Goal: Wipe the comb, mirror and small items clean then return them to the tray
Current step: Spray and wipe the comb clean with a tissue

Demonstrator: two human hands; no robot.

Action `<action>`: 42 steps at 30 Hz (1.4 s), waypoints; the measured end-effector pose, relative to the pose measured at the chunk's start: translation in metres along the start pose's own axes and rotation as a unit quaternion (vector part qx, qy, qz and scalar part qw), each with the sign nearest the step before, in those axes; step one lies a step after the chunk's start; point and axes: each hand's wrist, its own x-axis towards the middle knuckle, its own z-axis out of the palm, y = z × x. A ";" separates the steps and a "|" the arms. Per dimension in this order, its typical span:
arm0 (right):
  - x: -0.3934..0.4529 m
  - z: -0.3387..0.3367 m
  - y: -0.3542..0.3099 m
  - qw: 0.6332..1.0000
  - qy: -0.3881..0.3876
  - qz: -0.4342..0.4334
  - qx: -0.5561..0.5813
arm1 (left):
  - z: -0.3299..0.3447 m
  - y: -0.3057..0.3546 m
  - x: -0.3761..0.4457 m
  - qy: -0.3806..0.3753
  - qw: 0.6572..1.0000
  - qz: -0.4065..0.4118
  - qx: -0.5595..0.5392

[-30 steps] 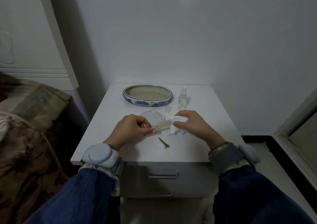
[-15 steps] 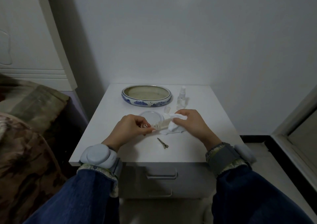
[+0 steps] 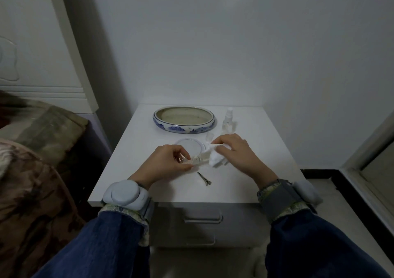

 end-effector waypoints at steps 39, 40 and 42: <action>0.002 0.001 0.012 0.999 -0.045 0.012 -0.003 | -0.005 0.002 -0.002 0.075 0.993 0.014 -0.095; 0.002 0.001 0.012 0.999 -0.041 0.010 -0.015 | -0.005 0.003 -0.002 0.078 0.992 0.011 -0.098; 0.002 0.001 0.010 0.999 -0.036 0.002 -0.024 | -0.005 0.003 -0.002 0.080 0.991 0.007 -0.103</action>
